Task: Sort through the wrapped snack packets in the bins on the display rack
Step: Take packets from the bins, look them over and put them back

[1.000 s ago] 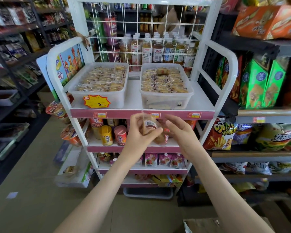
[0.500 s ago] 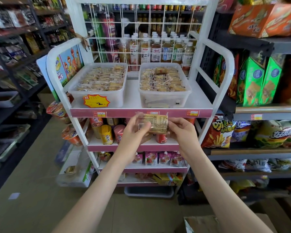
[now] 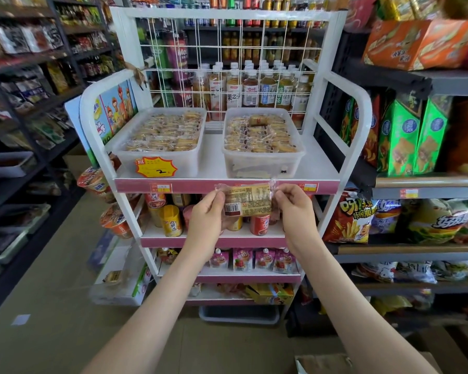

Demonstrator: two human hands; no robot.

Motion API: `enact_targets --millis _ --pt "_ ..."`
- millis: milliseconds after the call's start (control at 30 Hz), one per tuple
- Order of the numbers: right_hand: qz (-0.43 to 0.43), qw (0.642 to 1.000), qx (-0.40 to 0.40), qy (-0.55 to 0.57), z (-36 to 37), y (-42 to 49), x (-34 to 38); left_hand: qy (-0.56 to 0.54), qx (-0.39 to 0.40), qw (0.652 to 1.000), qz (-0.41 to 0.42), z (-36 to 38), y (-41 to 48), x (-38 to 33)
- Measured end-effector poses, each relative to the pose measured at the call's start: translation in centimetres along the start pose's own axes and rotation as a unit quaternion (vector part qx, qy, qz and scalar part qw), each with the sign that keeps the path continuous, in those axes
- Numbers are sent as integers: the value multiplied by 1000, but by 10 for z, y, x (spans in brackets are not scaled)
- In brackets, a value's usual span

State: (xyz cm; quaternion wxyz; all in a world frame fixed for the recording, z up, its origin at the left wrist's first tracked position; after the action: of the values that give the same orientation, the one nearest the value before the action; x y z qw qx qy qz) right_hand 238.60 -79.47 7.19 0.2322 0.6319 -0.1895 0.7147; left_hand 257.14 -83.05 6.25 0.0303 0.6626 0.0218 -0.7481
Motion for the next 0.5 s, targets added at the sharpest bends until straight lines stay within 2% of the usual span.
enact_targets --millis 200,300,433,500 --pt "1 1000 21 -9 4 3 -4 5 0 1000 -6 -2 4 0" --pt "-49 996 63 -42 10 4 10 21 -7 1000 5 -3 9 -5" --pt "-124 972 177 -92 27 0 28 33 -14 999 9 -2 20 -12" --pt "-162 961 190 -119 30 -1 34 25 -22 999 7 -1 26 -15"
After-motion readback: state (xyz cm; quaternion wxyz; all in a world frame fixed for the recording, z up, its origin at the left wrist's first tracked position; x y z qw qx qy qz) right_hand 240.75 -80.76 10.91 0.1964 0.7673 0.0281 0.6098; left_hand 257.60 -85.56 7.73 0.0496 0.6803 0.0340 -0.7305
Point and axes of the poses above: each hand's wrist, its own y-axis towards the middle knuckle, its own z-axis out of the palm, x = y × z, the point moved 10 cm from there along y, towards the middle knuckle, and after that the axes turned 9 degrees about -x, right-handed, at the moved point
